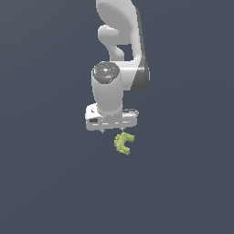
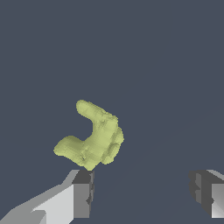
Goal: Pick up the object and move it to a goal position.
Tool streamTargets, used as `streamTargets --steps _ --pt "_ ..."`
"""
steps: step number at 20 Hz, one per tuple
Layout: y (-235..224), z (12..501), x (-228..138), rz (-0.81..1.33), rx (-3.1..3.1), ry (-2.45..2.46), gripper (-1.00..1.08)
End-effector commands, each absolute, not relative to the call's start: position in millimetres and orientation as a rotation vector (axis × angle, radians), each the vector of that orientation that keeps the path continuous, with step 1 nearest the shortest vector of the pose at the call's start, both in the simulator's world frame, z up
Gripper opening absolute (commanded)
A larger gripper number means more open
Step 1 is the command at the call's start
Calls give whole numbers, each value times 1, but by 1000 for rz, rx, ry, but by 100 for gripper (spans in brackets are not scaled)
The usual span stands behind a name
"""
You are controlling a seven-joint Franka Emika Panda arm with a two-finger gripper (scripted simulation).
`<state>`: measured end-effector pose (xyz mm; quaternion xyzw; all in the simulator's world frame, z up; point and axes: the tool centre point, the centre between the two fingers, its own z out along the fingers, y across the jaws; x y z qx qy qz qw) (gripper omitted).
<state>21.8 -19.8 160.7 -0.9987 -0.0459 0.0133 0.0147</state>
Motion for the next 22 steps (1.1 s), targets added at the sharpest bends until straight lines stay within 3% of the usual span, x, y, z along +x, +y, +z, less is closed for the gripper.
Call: streamTargets --steps 1,22 --pt "-19 156 25 61 -3086 -207 68" --pt "3 97 58 289 -2705 -942 68"
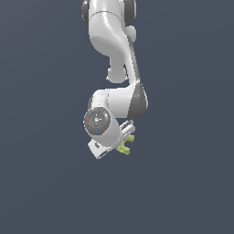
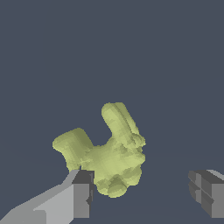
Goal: Pick up the object and move it to a goal position.
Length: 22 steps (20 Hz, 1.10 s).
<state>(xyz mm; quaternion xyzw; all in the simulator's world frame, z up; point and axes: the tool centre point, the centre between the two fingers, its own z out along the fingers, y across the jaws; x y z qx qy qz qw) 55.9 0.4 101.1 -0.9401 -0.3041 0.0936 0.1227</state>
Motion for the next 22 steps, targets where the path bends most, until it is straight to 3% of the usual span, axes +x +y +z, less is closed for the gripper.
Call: streamTargets --steps 1,22 --pt "5 94 58 300 -2681 -975 68" --pt "43 50 62 456 -2269 -1441 68"
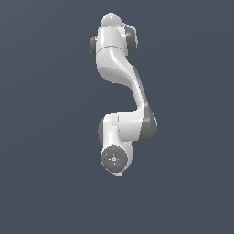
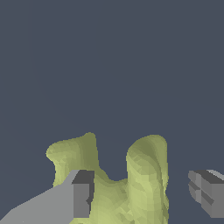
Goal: Pick up the object and move it to a goal position.
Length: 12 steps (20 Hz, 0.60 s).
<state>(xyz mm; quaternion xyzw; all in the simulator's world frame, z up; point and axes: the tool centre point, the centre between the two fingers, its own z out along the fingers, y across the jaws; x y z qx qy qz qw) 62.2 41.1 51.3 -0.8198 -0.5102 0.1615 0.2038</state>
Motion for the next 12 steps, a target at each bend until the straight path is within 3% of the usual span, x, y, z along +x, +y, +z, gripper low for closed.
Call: streamTargets --steps 1,12 --pt "43 49 62 458 -2261 -1449 68" --pt "47 47 62 467 -2232 -1477 68"
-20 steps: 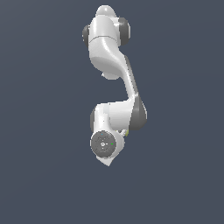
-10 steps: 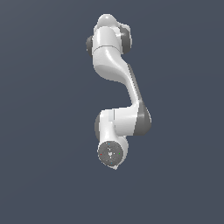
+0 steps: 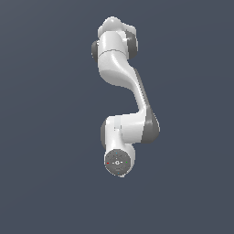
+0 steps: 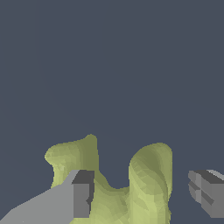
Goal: Pick up the object and move it to a goal position.
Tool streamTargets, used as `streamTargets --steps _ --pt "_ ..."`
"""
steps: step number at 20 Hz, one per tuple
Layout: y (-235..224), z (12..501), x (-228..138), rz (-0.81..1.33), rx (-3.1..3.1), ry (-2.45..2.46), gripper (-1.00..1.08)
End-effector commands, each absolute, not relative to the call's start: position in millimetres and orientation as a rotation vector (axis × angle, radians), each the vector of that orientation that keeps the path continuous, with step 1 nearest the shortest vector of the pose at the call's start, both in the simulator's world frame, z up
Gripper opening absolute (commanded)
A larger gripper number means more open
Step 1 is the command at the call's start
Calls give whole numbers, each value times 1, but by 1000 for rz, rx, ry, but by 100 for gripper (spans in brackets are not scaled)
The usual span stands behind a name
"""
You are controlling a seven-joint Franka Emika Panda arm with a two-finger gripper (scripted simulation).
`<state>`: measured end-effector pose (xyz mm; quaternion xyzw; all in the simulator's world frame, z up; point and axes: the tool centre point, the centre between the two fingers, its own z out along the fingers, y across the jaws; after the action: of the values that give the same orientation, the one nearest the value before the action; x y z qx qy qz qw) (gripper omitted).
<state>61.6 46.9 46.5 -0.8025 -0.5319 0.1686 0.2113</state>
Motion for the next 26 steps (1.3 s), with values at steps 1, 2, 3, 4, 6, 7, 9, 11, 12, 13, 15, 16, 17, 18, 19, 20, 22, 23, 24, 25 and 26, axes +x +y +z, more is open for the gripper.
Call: streamTargets --steps 1,2,3,4,6,7,9,11,12,13,15,16,17,18,19,20,22,23,24,25,26 --pt "46 47 62 467 -2233 -1475 68" --pt "46 47 62 467 -2234 -1475 68" --pt "46 47 62 467 -2234 -1475 -100" --pt "46 47 62 467 -2234 -1475 -100" --pt "46 47 62 467 -2234 -1475 -100" --pt "46 47 62 467 -2234 -1475 -100" --pt "46 47 62 467 -2234 -1475 -100" --pt "46 47 62 467 -2234 -1475 -100" --pt "46 47 62 467 -2234 -1475 -100" --pt "46 47 62 467 -2234 -1475 -100" --pt "46 48 62 466 -2233 -1476 -100" --pt "46 48 62 465 -2232 -1478 -100" --pt "46 50 62 464 -2231 -1481 -100" --pt "46 51 62 462 -2230 -1485 -100" --pt "46 53 62 459 -2229 -1490 -100" --pt "45 55 62 456 -2227 -1495 -100" --pt "45 61 62 449 -2223 -1509 -100" --pt "44 64 62 444 -2220 -1518 -100" --pt "44 68 63 439 -2217 -1528 -100" --pt "43 73 63 432 -2213 -1539 -100" --pt "42 78 63 426 -2209 -1551 -100"
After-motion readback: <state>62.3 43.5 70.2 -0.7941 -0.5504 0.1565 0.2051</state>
